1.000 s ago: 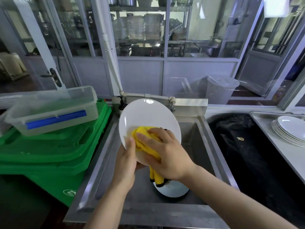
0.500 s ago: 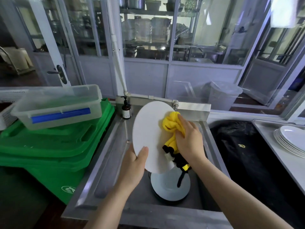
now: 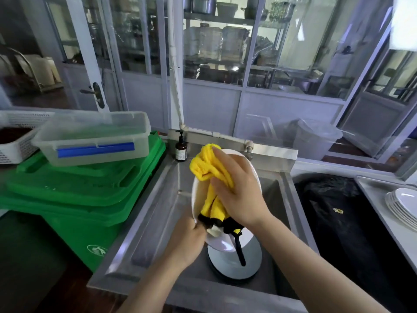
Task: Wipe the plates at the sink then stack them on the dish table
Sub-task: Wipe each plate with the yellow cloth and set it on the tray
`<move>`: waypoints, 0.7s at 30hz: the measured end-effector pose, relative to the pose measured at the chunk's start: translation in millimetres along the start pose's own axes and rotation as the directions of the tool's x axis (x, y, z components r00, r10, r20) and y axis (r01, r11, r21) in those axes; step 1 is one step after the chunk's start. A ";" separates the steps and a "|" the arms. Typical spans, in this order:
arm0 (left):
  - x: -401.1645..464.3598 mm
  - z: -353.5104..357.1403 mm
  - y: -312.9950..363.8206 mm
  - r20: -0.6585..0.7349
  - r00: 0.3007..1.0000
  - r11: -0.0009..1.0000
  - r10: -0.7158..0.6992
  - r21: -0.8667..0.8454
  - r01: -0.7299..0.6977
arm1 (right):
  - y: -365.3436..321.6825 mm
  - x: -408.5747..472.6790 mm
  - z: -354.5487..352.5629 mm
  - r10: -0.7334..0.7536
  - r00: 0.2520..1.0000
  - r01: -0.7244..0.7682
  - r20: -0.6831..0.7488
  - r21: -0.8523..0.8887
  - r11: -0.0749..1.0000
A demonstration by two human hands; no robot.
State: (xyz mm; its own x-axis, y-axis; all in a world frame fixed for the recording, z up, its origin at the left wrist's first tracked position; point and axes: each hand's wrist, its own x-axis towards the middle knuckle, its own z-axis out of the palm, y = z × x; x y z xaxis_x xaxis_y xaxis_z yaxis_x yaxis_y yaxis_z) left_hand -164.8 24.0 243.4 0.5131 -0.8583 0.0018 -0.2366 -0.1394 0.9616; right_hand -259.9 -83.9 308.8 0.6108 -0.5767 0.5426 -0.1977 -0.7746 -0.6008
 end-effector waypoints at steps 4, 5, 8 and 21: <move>0.1 -6.2 -5.9 -0.001 0.998 0.998 0.061 0.001 -0.061 | -11.2 -13.0 10.2 -0.162 0.971 0.171 0.176 -0.035 0.985; -0.5 -7.6 -6.3 0.014 0.997 0.997 0.072 -0.041 -0.071 | -12.0 -14.6 11.7 -0.195 0.957 0.212 0.216 -0.056 0.976; 0.5 -11.9 -3.1 0.044 0.997 0.985 0.063 -0.164 -0.055 | -11.0 -13.1 14.2 -0.203 0.944 0.233 0.261 -0.089 0.968; 2.0 -15.3 -3.4 0.071 0.996 0.940 -0.047 -0.335 0.068 | 28.1 17.2 -4.4 0.131 0.985 -0.154 -0.113 -0.223 0.963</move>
State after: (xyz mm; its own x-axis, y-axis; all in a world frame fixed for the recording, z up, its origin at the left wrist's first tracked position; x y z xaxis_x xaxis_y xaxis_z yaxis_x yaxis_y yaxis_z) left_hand -150.3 30.3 244.4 0.4641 -0.8836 -0.0626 0.0887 -0.0240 0.9958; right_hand -258.3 -116.7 303.8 0.4887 -0.6988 0.5223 -0.4552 -0.7150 -0.5307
